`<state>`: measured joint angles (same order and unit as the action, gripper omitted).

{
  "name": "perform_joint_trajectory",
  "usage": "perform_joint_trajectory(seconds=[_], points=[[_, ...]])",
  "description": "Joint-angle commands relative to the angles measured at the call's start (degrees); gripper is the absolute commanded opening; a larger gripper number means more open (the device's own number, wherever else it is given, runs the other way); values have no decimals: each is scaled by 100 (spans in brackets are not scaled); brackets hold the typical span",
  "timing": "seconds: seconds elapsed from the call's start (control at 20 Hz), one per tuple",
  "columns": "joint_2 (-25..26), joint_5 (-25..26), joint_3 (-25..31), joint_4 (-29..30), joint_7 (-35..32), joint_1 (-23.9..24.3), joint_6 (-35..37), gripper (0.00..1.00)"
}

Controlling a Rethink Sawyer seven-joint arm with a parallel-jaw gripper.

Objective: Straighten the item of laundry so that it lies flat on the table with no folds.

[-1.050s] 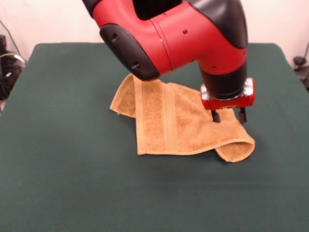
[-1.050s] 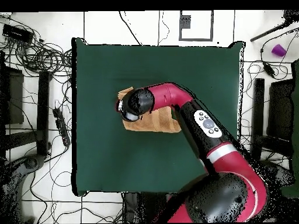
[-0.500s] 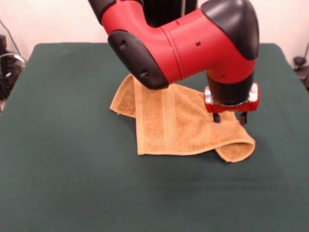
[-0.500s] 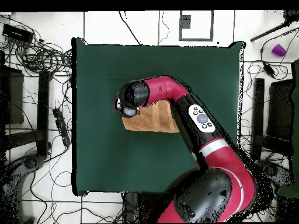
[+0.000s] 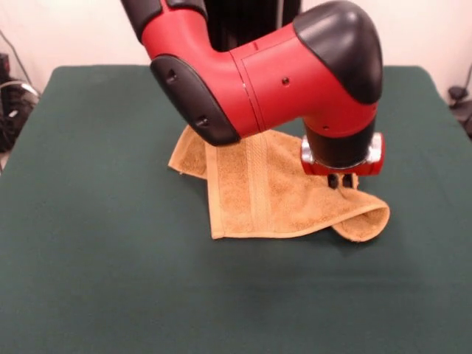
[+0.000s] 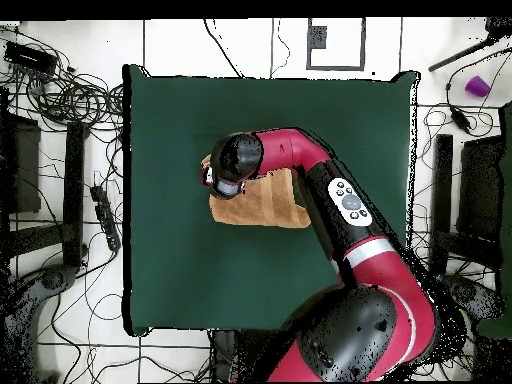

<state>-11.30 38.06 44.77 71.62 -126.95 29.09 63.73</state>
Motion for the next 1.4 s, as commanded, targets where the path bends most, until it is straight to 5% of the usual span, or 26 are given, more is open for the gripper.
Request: perform_joint_trajectory(seconds=[0.05, 0.7, 1.4], points=[[1664, 1289, -803, -328, 478, -436, -2321, 0], [1676, 1109, -697, -227, 618, -304, -2295, 0], [1423, 107, -403, 261, 1206, 171, -1405, 0]])
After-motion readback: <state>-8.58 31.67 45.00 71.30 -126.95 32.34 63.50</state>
